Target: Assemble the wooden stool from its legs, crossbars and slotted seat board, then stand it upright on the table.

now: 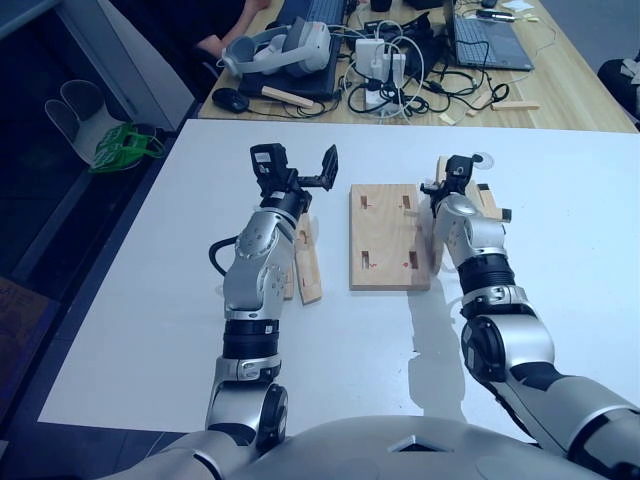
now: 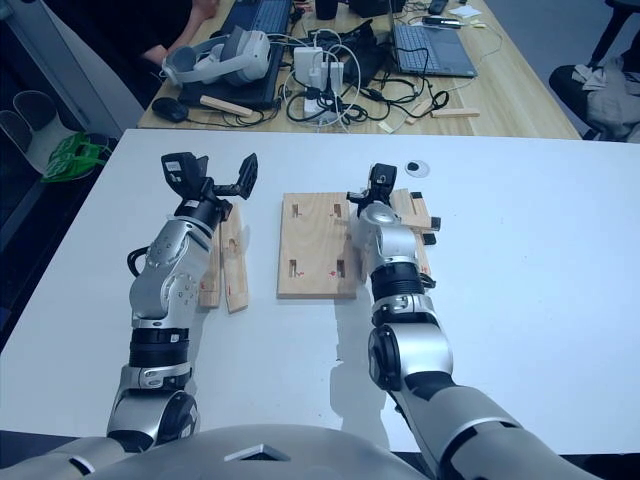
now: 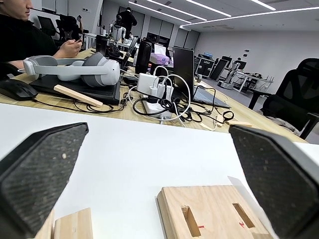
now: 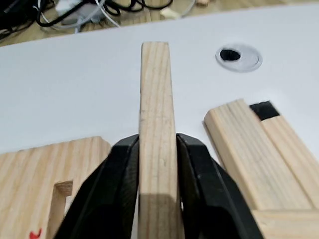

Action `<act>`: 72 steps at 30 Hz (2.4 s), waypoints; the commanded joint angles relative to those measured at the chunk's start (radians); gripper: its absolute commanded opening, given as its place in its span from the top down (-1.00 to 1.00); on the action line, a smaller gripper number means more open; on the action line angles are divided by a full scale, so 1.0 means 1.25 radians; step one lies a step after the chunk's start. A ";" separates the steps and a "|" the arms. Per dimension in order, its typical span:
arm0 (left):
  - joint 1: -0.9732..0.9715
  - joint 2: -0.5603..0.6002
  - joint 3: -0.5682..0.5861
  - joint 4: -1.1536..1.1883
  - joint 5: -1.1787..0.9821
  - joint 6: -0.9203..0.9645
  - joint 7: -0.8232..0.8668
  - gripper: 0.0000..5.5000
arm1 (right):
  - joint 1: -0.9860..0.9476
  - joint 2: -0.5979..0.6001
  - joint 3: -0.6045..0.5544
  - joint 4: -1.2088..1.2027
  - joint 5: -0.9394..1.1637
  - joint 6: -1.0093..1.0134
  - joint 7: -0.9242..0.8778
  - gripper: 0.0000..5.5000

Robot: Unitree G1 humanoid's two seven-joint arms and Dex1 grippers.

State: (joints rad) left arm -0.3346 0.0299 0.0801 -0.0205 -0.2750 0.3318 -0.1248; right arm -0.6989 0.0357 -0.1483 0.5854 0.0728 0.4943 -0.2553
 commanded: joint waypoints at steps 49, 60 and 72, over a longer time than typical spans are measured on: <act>-0.204 -0.200 0.137 -0.114 -0.496 0.298 0.374 -0.32 | 0.110 -0.163 0.481 -0.344 -0.492 -0.428 0.268 0.63; -0.208 -0.192 0.121 -0.130 -0.527 0.278 0.412 0.32 | 0.113 -0.155 0.470 -0.330 -0.487 -0.432 0.271 0.63; -0.218 -0.186 0.115 -0.126 -0.555 0.254 0.438 0.52 | 0.119 -0.155 0.470 -0.330 -0.467 -0.436 0.308 0.50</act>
State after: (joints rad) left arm -0.5508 -0.1568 0.2229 -0.1755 -0.9586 0.6682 0.4121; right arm -0.5551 -0.1610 0.4434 0.1734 -0.5314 -0.0482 0.0975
